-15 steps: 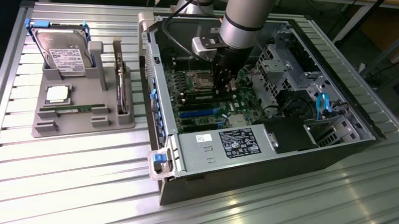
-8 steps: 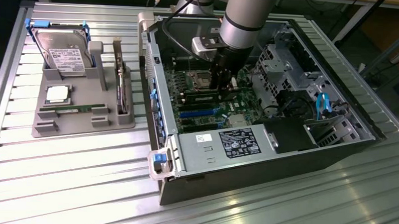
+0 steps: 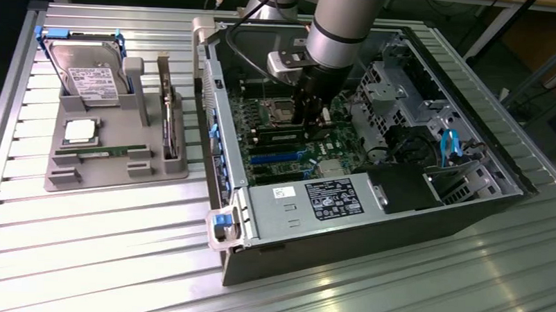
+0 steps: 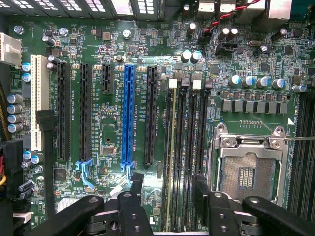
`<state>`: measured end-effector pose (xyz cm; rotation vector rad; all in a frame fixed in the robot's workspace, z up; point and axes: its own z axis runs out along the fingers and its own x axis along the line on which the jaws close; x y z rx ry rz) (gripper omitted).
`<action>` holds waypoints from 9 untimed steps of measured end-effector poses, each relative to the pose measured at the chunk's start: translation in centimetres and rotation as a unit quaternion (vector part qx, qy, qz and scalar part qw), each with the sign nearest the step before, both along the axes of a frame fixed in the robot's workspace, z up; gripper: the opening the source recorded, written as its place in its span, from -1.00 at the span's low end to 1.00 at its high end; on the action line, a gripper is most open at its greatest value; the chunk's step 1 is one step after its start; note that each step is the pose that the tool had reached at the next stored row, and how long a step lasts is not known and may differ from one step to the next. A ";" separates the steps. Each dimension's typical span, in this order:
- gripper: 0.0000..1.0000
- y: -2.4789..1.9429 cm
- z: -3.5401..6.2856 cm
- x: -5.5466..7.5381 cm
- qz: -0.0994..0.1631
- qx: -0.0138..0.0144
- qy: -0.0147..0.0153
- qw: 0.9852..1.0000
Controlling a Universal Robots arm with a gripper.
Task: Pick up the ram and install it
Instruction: 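Insert the ram into the slot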
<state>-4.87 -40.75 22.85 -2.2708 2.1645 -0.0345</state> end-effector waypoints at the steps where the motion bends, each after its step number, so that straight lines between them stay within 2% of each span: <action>1: 0.03 0.00 0.09 0.0 0.000 0.000 0.000 1.000; 9: 0.03 0.00 2.34 0.0 0.000 0.000 0.000 1.000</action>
